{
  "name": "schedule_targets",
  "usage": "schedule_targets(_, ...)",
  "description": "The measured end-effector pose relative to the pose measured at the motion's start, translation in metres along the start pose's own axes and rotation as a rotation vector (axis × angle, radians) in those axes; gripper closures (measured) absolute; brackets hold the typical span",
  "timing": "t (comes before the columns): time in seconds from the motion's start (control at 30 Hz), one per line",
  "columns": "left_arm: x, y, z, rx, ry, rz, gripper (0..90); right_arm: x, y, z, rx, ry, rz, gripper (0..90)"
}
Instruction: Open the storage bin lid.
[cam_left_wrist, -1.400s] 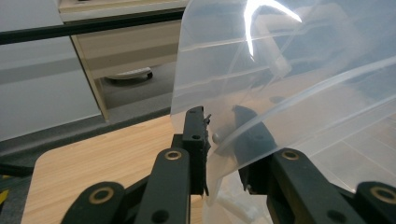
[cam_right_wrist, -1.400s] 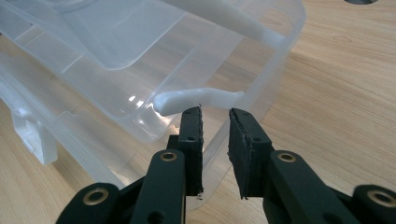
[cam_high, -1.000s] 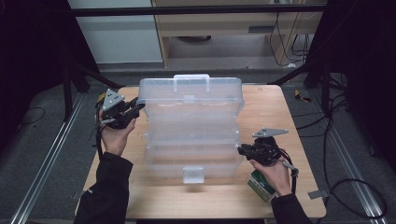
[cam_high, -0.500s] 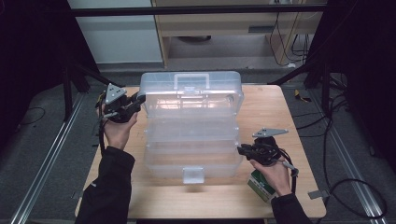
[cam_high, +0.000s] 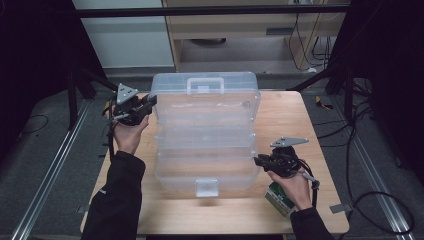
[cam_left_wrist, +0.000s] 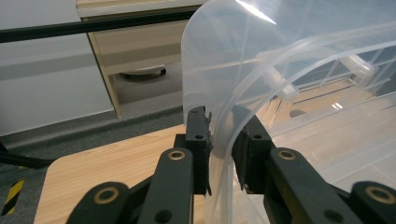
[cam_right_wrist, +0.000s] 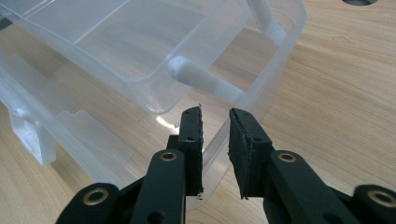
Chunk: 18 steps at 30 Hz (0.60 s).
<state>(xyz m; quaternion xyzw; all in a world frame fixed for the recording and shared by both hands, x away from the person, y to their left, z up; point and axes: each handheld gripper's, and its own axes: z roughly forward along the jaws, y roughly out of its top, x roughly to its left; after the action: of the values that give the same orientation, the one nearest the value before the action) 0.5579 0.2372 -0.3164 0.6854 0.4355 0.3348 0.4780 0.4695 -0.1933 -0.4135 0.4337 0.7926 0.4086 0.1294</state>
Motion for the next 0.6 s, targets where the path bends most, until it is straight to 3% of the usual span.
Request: schedule_targets(0.6,0.006,0.010,0.022,0.023,0.018,-0.008,77.4,0.000,0.000,0.000,-0.001,0.000,-0.004,74.9)
